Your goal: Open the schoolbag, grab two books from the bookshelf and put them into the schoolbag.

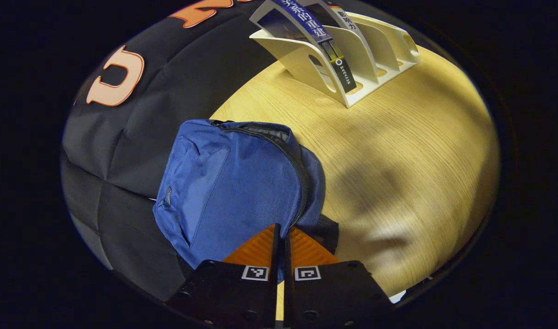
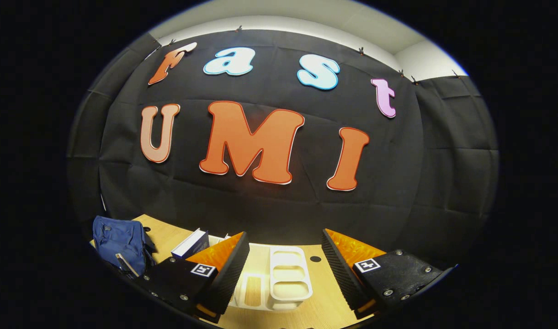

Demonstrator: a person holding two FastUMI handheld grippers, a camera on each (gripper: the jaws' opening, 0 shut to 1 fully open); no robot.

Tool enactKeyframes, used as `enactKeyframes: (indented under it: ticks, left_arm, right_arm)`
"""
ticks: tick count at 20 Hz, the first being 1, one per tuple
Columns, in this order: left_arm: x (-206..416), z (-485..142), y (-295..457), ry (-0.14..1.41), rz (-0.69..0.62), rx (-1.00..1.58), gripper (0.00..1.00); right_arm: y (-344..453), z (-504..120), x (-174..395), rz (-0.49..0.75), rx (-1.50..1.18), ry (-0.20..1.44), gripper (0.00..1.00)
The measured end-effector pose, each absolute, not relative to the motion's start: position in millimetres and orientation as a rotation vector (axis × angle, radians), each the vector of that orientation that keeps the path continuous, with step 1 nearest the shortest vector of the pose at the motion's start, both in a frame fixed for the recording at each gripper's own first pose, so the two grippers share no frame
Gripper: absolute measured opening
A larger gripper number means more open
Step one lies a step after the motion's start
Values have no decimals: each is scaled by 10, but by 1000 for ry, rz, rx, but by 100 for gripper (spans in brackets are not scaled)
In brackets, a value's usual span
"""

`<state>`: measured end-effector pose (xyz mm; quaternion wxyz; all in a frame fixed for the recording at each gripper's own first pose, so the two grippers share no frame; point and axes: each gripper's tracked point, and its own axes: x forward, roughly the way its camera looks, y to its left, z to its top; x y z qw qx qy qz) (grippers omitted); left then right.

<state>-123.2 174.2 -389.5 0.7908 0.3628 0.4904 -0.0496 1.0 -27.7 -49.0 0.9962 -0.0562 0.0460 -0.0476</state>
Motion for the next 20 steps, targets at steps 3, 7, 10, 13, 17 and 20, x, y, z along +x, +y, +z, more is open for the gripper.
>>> enactKeyframes:
  ticks: [3, 7, 10, 13, 17, 20]
  left_arm:
    - [-1184, -3763, 1731, 1055, -113, 705, 3]
    - [-1035, -3485, 1724, 1043, -125, 562, 1]
    - [-866, -3220, 1759, 1023, -119, 486, 1]
    - [-711, -2833, 1806, 981, -117, 467, 1]
    - [-476, -2371, 1882, 930, -126, 485, 1]
    - [-299, -2154, 1936, 906, -138, 470, 1]
  right_arm:
    - [-246, -503, 17, -88, -114, 94, 94]
    - [-127, -528, 56, -53, -117, 109, 94]
    - [44, -545, 106, -6, -124, 133, 94]
    - [268, -569, 178, 61, -143, 162, 95]
    - [557, -661, 252, 147, -159, 237, 94]
    - [763, -799, 302, 216, -150, 321, 94]
